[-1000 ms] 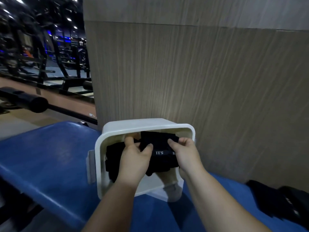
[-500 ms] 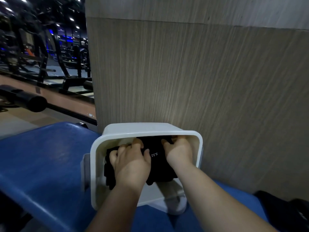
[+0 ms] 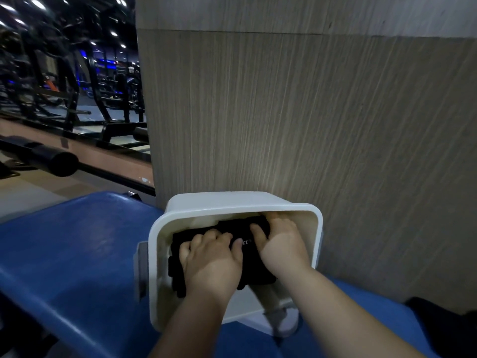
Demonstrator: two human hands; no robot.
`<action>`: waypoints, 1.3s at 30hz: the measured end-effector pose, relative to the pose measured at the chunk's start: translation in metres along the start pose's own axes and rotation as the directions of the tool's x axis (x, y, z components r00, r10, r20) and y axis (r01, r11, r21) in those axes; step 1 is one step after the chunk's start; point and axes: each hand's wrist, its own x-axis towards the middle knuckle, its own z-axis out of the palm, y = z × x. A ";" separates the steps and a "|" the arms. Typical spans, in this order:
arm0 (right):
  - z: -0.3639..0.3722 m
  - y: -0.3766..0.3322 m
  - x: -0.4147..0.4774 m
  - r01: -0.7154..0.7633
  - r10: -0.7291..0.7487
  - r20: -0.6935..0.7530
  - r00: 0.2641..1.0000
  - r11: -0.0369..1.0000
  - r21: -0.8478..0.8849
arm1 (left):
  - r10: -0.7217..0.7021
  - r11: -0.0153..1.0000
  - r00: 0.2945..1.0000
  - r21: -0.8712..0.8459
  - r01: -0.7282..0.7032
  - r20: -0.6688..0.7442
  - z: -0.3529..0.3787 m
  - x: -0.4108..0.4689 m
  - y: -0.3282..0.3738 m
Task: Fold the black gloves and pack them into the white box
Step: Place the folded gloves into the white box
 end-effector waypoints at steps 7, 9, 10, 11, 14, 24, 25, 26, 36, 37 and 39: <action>0.010 0.017 -0.012 0.197 -0.178 0.159 0.971 0.974 -0.114 | 0.007 1.000 1.000 -0.022 -0.007 0.001 0.004 -0.003 -0.002; 0.011 0.018 -0.012 0.198 -0.178 0.171 0.969 0.975 -0.104 | 0.016 1.000 1.000 -0.010 -0.016 0.002 0.005 -0.005 -0.002; 0.012 0.018 -0.012 0.202 -0.183 0.174 0.967 0.975 -0.097 | 0.020 1.000 1.000 -0.003 -0.020 0.008 0.005 -0.006 -0.002; 0.013 0.019 -0.011 0.197 -0.179 0.183 0.967 0.976 -0.089 | 0.023 1.000 1.000 0.004 -0.023 0.017 0.006 -0.007 -0.002; 0.014 0.022 -0.006 0.194 -0.172 0.204 0.964 0.977 -0.090 | 0.021 0.999 0.999 0.025 -0.022 0.040 0.008 -0.009 -0.001; 0.025 0.027 0.004 0.154 -0.106 0.252 0.962 0.971 -0.183 | -0.007 0.996 0.995 0.094 -0.002 0.100 0.016 -0.010 -0.003; 0.027 0.028 0.003 0.158 -0.110 0.251 0.962 0.971 -0.181 | -0.010 0.996 0.994 0.094 0.000 0.106 0.016 -0.010 -0.003; 0.027 0.028 0.002 0.163 -0.116 0.245 0.962 0.970 -0.179 | -0.009 0.996 0.994 0.092 -0.001 0.111 0.016 -0.010 -0.003; 0.015 0.018 -0.007 0.166 -0.149 0.143 0.978 0.979 -0.118 | 0.013 1.000 1.000 0.008 -0.013 0.012 0.005 -0.015 -0.003; 0.014 0.016 -0.009 0.167 -0.156 0.106 0.982 0.981 -0.102 | 0.018 1.000 1.000 -0.001 -0.018 -0.003 0.002 -0.017 -0.002; 0.008 0.011 -0.014 0.189 -0.189 0.011 0.982 0.980 -0.068 | 0.028 1.000 0.999 -0.007 -0.028 -0.019 -0.002 -0.021 -0.001</action>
